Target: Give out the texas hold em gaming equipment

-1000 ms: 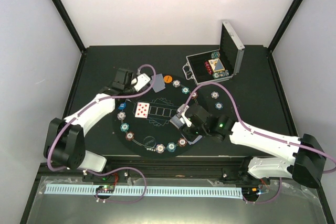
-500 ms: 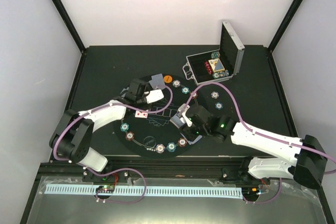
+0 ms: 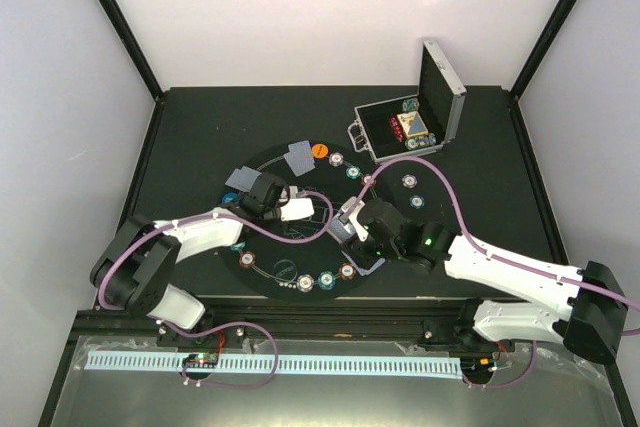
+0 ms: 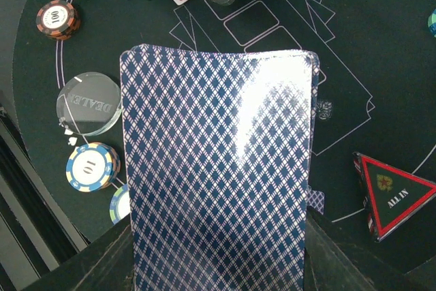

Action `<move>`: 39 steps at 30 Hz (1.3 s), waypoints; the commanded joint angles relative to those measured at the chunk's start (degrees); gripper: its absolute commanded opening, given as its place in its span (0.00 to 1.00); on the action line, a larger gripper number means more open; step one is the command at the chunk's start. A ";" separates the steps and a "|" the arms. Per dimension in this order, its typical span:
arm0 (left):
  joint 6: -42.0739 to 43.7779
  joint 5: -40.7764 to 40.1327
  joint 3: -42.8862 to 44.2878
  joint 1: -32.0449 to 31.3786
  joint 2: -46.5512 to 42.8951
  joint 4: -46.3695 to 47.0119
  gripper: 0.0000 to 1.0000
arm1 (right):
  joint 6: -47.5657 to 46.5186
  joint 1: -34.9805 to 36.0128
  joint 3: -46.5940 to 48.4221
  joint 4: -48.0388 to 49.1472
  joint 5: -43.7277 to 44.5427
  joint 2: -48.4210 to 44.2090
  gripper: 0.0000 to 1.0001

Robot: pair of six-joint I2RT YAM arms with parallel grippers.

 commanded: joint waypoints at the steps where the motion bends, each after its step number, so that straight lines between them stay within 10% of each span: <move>1: 1.23 0.56 -0.12 -0.64 -2.23 -0.29 0.01 | 0.41 -0.38 -0.37 2.03 0.81 -1.45 0.55; 22: -1.16 -0.54 -2.78 -1.22 -1.83 -3.54 0.06 | 0.36 -0.38 -0.46 2.12 0.41 -1.78 0.55; 39: -15.57 1.81 -1.03 -1.23 -21.57 -10.47 0.46 | 0.30 -0.38 -0.01 1.46 1.75 -0.54 0.55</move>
